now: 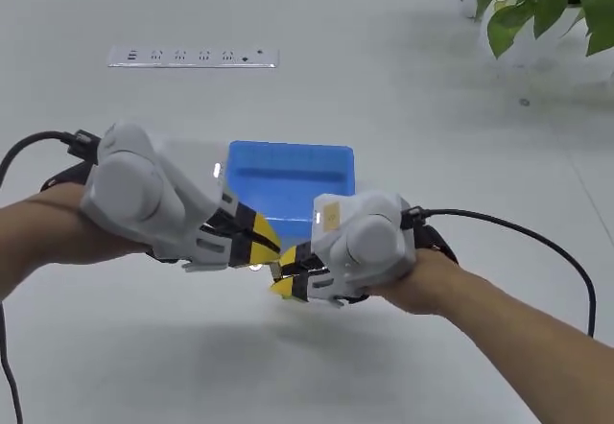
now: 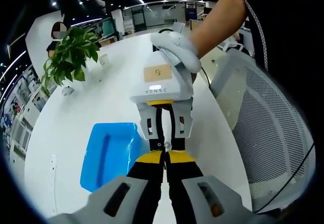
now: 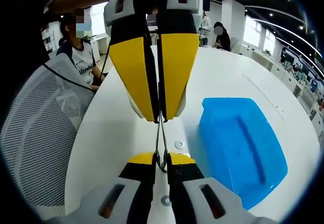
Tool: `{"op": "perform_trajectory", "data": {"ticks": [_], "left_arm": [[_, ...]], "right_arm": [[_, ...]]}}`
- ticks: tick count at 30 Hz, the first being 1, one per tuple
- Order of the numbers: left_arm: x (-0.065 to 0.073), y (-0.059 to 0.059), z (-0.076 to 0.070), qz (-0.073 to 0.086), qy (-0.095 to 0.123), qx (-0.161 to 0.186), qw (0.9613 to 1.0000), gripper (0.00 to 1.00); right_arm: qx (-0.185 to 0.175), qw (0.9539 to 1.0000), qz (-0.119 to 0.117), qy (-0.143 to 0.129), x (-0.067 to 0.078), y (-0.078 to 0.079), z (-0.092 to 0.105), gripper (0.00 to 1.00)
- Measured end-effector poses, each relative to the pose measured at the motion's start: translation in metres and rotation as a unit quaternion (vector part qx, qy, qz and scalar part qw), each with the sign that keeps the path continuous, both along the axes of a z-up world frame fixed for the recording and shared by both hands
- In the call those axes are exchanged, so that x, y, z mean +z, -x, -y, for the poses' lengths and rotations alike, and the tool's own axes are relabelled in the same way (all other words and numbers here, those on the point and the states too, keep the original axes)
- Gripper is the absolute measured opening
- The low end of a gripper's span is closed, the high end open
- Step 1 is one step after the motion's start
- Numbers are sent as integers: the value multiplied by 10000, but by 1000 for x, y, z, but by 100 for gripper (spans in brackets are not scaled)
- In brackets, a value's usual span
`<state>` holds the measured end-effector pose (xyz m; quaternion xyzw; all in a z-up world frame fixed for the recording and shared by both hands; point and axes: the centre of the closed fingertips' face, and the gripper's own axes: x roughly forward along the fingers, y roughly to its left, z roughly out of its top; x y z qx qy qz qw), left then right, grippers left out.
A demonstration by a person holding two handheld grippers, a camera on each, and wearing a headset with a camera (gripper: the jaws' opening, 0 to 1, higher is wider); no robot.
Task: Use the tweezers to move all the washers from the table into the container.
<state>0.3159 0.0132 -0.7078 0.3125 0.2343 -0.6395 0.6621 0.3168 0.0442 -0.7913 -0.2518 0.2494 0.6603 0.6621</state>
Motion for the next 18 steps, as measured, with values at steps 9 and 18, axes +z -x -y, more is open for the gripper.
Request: {"op": "perform_trajectory", "data": {"ticks": [9, 18], "left_arm": [[0, 1, 0, 12, -32, -14, 10000, 5], [3, 2, -1, 15, -44, -15, 10000, 5]], "right_arm": [[-19, 10000, 2, 14, 0, 1, 0, 9], [-46, 10000, -13, -7, 4, 2, 1, 9]]}}
